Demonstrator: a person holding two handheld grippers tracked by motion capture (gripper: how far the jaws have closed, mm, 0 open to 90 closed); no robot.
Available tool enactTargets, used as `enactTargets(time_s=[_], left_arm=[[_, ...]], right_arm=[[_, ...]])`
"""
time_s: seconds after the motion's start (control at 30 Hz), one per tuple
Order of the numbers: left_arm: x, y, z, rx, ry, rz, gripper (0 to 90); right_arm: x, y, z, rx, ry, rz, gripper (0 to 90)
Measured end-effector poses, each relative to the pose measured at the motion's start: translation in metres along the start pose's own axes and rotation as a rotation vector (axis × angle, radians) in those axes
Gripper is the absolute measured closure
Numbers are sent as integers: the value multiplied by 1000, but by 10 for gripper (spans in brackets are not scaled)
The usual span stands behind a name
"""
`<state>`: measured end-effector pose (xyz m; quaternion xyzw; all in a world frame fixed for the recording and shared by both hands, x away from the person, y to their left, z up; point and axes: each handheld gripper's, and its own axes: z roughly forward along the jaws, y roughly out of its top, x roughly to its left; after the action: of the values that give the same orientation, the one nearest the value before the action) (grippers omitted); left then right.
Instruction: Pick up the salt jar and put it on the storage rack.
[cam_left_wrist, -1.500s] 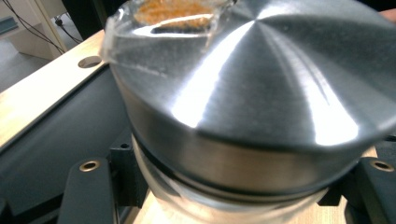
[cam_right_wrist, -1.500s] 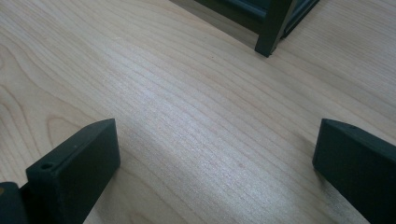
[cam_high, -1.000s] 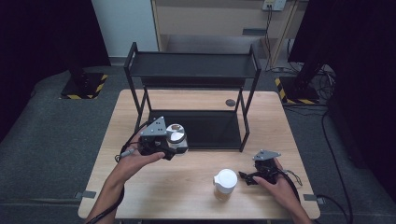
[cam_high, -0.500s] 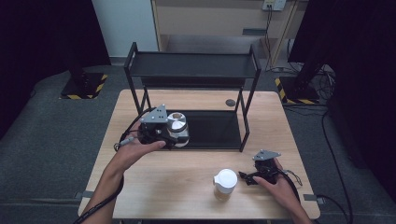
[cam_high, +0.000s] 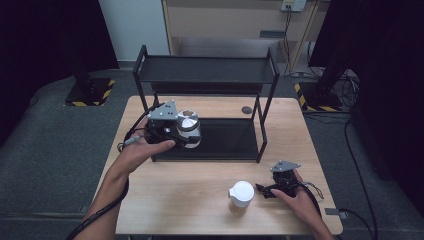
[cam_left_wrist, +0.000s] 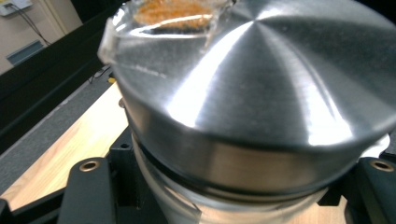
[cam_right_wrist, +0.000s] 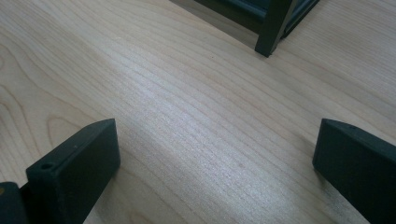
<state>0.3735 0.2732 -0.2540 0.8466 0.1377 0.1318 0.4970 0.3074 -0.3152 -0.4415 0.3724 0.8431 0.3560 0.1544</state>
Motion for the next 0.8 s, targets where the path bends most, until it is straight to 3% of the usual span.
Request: enactTargets(time_s=[0.53,0.8], left_arm=[[15,23,-21,-1,23,-2,295],[24,39,-22,11,16,9,296]], right_arm=[[0,0,0,-1,0,0,14],[0,0,0,-1,0,0,13]])
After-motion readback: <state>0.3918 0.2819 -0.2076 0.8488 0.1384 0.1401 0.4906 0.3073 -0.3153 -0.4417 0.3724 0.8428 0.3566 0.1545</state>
